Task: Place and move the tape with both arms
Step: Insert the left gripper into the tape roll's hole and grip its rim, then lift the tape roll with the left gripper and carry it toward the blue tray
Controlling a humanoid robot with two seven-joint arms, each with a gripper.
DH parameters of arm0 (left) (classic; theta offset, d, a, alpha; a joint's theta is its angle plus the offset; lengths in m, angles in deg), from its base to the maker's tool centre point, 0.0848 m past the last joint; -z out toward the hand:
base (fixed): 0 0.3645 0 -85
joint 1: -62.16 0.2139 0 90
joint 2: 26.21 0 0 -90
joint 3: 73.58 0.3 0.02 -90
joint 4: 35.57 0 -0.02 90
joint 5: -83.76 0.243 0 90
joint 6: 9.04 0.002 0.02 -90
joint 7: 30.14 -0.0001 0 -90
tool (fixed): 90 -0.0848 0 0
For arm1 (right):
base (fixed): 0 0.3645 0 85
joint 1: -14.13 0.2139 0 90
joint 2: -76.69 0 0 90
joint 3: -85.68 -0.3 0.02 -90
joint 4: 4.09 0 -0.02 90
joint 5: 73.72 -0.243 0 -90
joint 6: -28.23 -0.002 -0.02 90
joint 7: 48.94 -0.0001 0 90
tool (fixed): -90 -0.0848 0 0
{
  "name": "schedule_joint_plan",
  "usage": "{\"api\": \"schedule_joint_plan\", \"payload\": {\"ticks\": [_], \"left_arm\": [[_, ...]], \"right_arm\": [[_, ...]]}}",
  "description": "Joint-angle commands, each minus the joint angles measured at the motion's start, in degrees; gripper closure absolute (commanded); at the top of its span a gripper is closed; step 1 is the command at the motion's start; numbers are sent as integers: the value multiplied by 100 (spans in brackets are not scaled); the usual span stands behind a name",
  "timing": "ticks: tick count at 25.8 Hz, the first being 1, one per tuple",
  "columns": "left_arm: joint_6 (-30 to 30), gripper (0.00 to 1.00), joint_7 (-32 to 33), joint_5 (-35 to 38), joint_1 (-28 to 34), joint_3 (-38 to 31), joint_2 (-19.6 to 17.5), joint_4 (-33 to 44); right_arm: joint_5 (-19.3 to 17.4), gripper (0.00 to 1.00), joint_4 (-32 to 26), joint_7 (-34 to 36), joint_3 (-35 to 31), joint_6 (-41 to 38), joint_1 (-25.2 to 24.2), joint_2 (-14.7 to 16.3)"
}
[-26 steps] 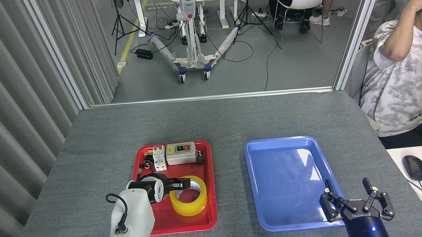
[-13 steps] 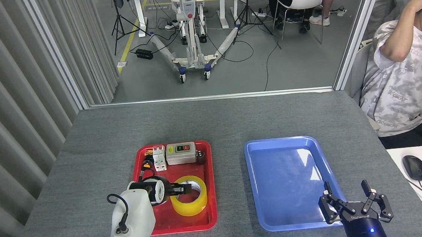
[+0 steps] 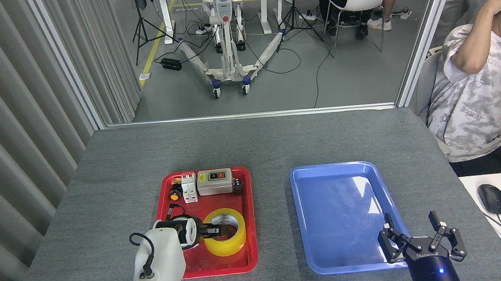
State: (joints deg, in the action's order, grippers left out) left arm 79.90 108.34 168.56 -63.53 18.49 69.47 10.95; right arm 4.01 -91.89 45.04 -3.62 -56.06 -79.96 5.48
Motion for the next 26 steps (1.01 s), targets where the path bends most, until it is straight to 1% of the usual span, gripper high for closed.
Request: {"api": "schedule_joint_plan", "payload": {"ticks": [1, 2, 4, 5, 6, 9, 11, 13, 15, 18, 20, 21, 23, 24, 25, 26], "left_arm": [[-17, 6, 12, 2, 1, -5, 4, 6], [-17, 13, 4, 2, 1, -5, 4, 6], [-35, 32, 4, 28, 1, 4, 4, 6], [-44, 39, 4, 28, 1, 4, 4, 6], [-52, 44, 4, 28, 1, 4, 4, 6], [-193, 51, 4, 37, 1, 4, 3, 15], [-290, 60, 4, 37, 1, -5, -14, 15], [-316, 64, 4, 37, 1, -13, -14, 24], [-334, 72, 12, 28, -8, -22, -14, 24], [-439, 79, 21, -7, -8, -172, -14, 85], [-483, 79, 21, -24, -8, -198, -14, 173], [-483, 80, 21, -94, -8, -224, -14, 208], [-501, 89, 21, -420, -8, -374, -14, 314], [-527, 91, 12, -604, -8, -470, -23, 384], [-632, 94, 12, -780, -8, -620, -40, 428], [-808, 95, 12, -947, -8, -778, -67, 437]], "right_arm": [[84, 0, 0, -2, 0, 9, 5, -15], [111, 0, 0, -2, 0, 9, 5, -15], [128, 0, 0, -2, 0, 9, 14, -15], [128, 0, 0, -2, 0, 9, 14, -15], [128, 0, 0, -2, 0, 9, 14, -15], [128, 0, 0, -2, 0, 18, 14, -15], [128, 0, 0, -2, 0, 18, 23, -15], [128, 0, 0, -11, 0, 0, 23, -15], [128, 0, -9, -11, 0, -17, 23, -15], [128, 0, -9, -29, 0, -17, 40, -7], [128, 0, 0, -38, 0, -17, 190, -7], [120, 0, 9, -46, -9, -17, 207, -15], [120, 0, 18, -38, -9, -17, 207, -15], [120, 0, 26, -38, -9, -17, 207, -15], [120, 0, 26, -38, -9, -17, 207, -15], [120, 0, 26, -38, -9, -17, 216, -15]]}}
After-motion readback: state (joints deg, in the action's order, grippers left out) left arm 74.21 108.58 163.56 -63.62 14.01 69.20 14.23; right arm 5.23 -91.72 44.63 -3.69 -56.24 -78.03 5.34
